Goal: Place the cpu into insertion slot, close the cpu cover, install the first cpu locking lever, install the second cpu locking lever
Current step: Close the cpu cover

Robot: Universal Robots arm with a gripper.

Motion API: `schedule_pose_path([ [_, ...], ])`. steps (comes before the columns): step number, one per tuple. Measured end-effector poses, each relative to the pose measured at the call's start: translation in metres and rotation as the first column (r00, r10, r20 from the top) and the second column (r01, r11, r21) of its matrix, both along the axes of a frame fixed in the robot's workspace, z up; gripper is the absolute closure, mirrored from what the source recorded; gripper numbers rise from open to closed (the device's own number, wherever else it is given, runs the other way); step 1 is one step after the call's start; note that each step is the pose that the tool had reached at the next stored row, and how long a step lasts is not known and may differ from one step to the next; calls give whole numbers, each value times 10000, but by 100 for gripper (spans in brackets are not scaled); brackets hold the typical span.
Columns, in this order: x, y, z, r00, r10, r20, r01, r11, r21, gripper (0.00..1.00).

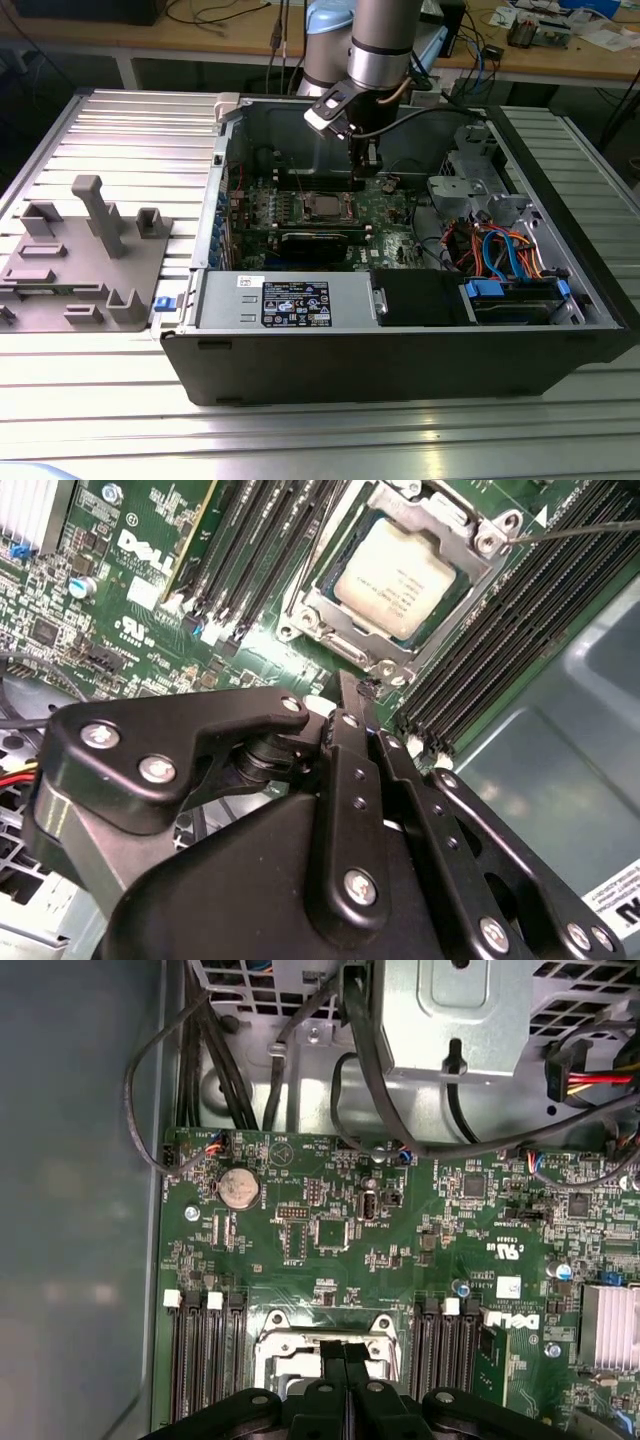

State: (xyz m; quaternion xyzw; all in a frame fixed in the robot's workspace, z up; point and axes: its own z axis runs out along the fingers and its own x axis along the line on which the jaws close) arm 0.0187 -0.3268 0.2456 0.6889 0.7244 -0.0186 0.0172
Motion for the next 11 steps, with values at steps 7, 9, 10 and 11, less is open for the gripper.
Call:
schedule_pose_path([
  [7, -107, 0, -64, 10000, 0, 0, 0, 10000, -1, 89],
  [9, -113, 0, -77, 10000, 1, -41, -1, 10000, -1, 89],
  [10, -114, 0, -84, 9999, -1, -107, 1, 10000, 0, 89],
  [11, -116, 0, -93, 9998, -6, -219, 6, 10000, -1, 89],
])
